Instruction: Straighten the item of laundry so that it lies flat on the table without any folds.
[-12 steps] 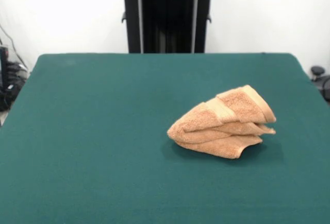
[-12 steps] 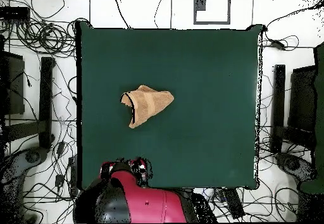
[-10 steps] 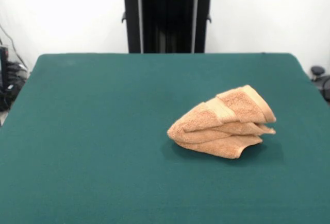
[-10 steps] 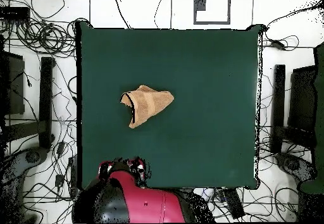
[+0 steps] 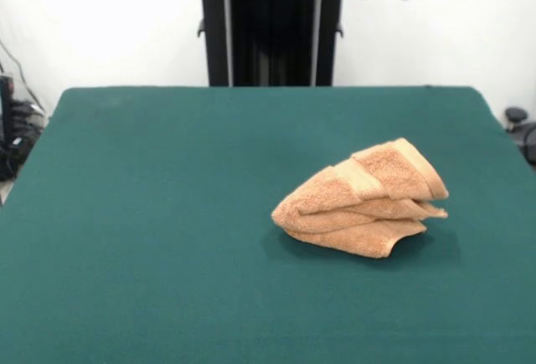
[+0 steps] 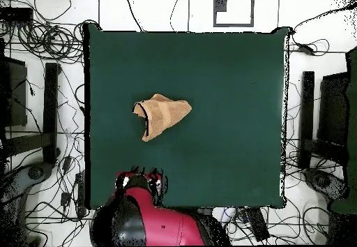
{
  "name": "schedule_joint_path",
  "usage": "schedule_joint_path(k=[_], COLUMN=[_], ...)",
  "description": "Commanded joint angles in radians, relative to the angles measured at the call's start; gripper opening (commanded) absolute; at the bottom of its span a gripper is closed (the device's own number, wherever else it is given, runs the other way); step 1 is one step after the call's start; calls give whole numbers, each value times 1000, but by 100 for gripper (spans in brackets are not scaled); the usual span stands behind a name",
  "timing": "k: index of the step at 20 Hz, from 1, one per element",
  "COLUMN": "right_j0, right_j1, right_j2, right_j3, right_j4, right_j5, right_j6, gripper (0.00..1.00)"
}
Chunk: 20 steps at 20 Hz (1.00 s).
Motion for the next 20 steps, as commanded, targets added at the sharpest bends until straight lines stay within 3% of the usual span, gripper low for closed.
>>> schedule_joint_path(k=[1,4,8,11,14,17,20], right_j0=[16,0,49,56,-11,27,-5], right_j1=[139,161,162,217,274,310,371], right_j2=[46,66,4,0,79,35,75], right_j3=[158,165,145,114,91,48,1], right_j4=[-37,-39,-6,-22,-35,-6,31], right_j5=[-107,-156,-136,-151,-153,-131,-94], right_j6=[206,196,228,203,152,181,181], gripper=[100,100,100,100,100,100,100])
